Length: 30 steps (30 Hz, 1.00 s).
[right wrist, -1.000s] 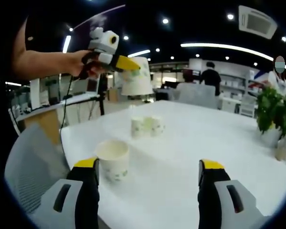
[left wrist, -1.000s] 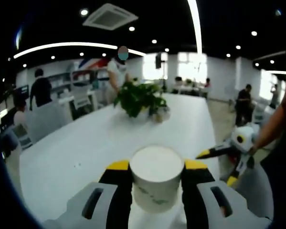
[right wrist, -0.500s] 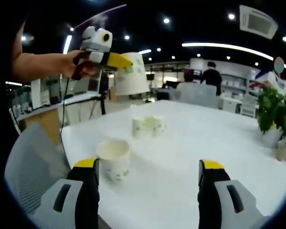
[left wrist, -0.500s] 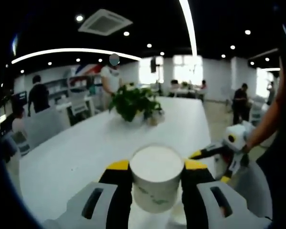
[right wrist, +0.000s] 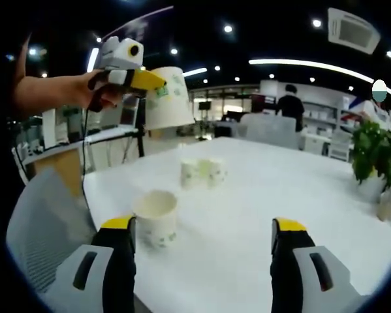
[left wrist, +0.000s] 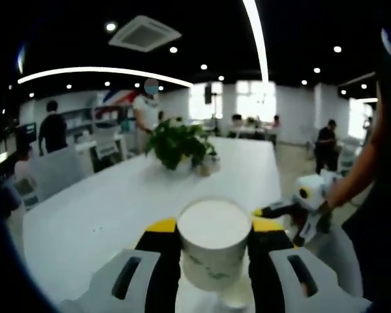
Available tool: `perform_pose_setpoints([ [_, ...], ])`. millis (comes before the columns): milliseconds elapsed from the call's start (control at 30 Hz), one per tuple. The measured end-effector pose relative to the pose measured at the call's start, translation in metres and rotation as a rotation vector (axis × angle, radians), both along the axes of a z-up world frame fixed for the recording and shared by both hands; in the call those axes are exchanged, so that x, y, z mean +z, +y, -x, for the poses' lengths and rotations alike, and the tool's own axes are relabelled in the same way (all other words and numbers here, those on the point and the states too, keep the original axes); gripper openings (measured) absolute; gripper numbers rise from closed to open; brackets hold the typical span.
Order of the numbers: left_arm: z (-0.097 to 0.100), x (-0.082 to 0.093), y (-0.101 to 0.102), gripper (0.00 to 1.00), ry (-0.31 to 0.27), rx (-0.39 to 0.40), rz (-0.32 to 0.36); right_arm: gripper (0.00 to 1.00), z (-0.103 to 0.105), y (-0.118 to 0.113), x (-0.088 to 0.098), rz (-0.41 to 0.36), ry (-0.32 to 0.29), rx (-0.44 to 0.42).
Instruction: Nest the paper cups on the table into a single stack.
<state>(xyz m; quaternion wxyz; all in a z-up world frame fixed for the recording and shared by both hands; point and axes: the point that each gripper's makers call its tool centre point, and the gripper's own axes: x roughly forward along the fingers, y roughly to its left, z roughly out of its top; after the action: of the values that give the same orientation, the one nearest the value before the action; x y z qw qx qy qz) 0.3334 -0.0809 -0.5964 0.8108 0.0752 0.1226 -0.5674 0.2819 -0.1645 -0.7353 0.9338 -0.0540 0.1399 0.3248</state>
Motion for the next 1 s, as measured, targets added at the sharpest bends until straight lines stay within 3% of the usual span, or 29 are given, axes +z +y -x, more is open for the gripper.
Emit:
perform_pose_setpoints([
  [367,0.009,0.001,-0.006,0.39,-0.006,-0.025,0.009,0.83,-0.001,-0.001,0.001,-0.004,-0.003,-0.003],
  [533,0.015,0.004,-0.004,0.39,-0.018,-0.041,0.03,0.77,-0.002,-0.002,0.013,-0.014,-0.03,0.0],
  [633,0.019,0.007,-0.002,0.39,-0.021,-0.048,0.049,0.76,-0.003,0.005,0.045,-0.103,-0.077,0.033],
  [833,0.022,0.012,0.002,0.39,-0.032,-0.056,0.069,0.82,-0.017,0.017,0.114,-0.164,-0.178,0.133],
  [900,0.023,0.014,0.003,0.39,-0.03,-0.053,0.081,0.85,-0.02,0.019,0.129,-0.182,-0.188,0.162],
  [1000,0.024,0.017,0.004,0.39,-0.033,-0.056,0.093,0.89,-0.014,0.03,0.144,-0.228,-0.147,0.26],
])
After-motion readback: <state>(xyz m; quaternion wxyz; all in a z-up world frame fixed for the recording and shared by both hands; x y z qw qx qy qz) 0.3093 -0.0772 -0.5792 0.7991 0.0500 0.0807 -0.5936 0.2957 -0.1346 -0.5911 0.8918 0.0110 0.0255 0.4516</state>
